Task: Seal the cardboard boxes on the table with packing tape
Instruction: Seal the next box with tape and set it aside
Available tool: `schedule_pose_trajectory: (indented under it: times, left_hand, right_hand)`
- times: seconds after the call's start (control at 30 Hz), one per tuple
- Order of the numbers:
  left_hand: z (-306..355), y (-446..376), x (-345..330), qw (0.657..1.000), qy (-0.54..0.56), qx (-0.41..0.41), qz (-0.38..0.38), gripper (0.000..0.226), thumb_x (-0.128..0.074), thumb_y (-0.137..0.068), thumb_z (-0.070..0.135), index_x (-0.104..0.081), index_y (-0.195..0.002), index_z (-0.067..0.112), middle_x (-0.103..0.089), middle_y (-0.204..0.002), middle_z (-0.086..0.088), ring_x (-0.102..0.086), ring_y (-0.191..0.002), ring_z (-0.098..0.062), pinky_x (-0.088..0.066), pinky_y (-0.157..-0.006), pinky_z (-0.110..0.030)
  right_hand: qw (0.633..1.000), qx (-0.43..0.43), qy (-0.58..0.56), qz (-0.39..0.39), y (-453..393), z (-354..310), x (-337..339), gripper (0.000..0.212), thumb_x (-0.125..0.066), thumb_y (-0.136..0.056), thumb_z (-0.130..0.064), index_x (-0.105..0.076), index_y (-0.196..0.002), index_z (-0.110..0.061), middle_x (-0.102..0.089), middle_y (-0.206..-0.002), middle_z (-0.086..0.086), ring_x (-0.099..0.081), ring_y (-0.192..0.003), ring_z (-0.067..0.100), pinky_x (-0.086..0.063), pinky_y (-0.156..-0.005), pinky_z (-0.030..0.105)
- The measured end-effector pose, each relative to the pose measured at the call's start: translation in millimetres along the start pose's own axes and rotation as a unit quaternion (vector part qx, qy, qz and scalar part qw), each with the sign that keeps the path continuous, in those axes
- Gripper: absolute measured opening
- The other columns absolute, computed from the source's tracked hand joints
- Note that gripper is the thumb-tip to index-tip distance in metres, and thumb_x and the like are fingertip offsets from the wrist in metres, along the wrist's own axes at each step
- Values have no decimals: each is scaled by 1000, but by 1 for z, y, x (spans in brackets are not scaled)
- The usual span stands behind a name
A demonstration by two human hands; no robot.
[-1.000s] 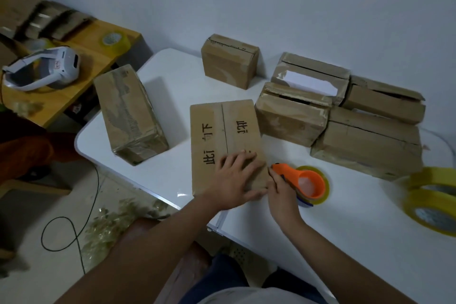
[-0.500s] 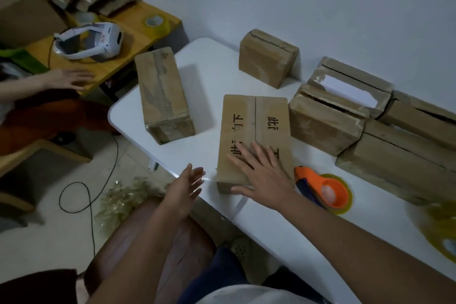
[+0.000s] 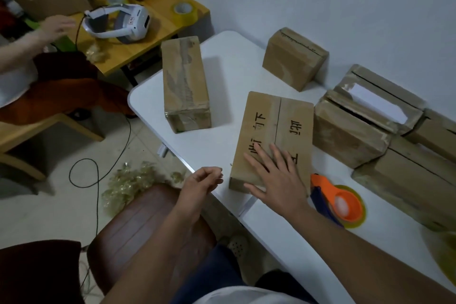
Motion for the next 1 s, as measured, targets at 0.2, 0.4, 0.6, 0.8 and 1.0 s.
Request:
schedule_pose_trajectory:
  times: [0.2,0.4,0.6,0.8,1.0]
  left_hand:
    - [-3,-1,-8,998,3,-24,55,5,-73,-88,26,-77,-86,24,-73,-92,4,-65,-89,-8,-49,-86,-24]
    - [-6,-5,-30,994,10,-66,90,5,-68,-93,18,-72,-92,16,-71,-90,5,-63,-84,-4,-48,-74,-12]
    - [-19,-4,-51,989,55,-35,135,10,-61,-97,21,-68,-104,18,-70,-106,3,-62,-95,-9,-50,-80,-17]
    - [-13,-29,-60,989,36,65,129,15,-54,-100,15,-59,-114,15,-65,-113,-6,-60,-96,-18,-50,-81,-28]
    - [-1,-10,-38,983,-11,35,178,20,-53,-102,21,-71,-103,12,-73,-101,-2,-67,-98,-16,-49,-81,-22]
  right_hand:
    - [999,14,31,14,1,-3,2,74,-31,-92,-70,-15,-155,-34,-17,-162,0,-18,-148,34,-21,-116,54]
    - [1000,10,22,17,1,-3,4,73,-32,-92,-70,-14,-154,-37,-15,-162,-2,-14,-149,33,-19,-117,54]
    - [999,13,29,22,0,-3,-1,74,-29,-93,-70,-9,-155,-36,-15,-163,0,-16,-148,34,-18,-116,55]
    - [1000,12,23,17,-1,-4,-1,74,-25,-93,-71,-4,-155,-36,-15,-163,0,-14,-148,35,-18,-115,56]
    - [1000,12,17,10,0,-2,-1,74,-24,-92,-72,-8,-155,-36,-13,-163,0,-14,-148,34,-18,-115,56]
Point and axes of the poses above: each hand's wrist, its own y-axis away from the middle knuckle, its own x-axis out of the back of the hand, z = x × y, the point moved 3 cm from there along -y, towards the middle knuckle
